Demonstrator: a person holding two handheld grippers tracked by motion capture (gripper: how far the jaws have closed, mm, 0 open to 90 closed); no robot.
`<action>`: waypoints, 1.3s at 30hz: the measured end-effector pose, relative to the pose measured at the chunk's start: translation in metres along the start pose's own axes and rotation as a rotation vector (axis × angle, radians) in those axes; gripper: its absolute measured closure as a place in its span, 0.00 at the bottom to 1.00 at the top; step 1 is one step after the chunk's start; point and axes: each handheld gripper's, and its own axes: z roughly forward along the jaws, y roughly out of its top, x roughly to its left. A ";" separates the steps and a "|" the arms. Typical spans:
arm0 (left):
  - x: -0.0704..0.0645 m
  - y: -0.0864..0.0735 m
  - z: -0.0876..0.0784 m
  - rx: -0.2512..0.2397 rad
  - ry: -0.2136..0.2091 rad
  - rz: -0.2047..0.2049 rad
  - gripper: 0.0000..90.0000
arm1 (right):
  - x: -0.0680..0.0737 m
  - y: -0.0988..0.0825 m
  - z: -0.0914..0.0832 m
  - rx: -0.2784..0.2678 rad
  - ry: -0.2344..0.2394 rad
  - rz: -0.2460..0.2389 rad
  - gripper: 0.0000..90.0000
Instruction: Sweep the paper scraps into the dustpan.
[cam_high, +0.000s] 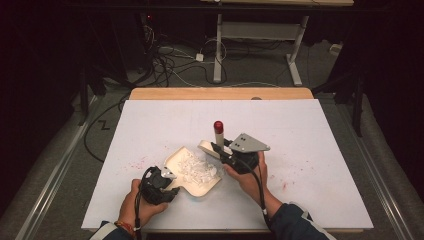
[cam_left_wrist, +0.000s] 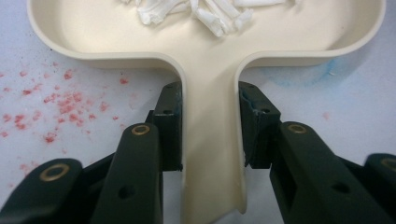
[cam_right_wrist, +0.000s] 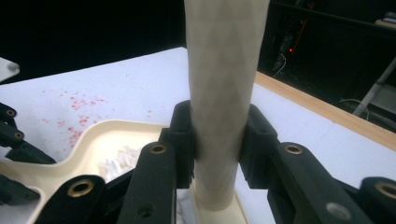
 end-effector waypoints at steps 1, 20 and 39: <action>0.000 0.000 0.000 -0.002 -0.001 -0.001 0.70 | 0.003 0.001 0.002 -0.003 0.002 0.005 0.79; 0.001 -0.001 0.000 -0.009 -0.006 0.003 0.70 | 0.019 0.028 0.020 -0.057 0.093 0.055 0.79; 0.002 -0.007 -0.006 0.005 -0.017 -0.003 0.70 | -0.022 0.010 -0.016 -0.016 -0.039 0.021 0.79</action>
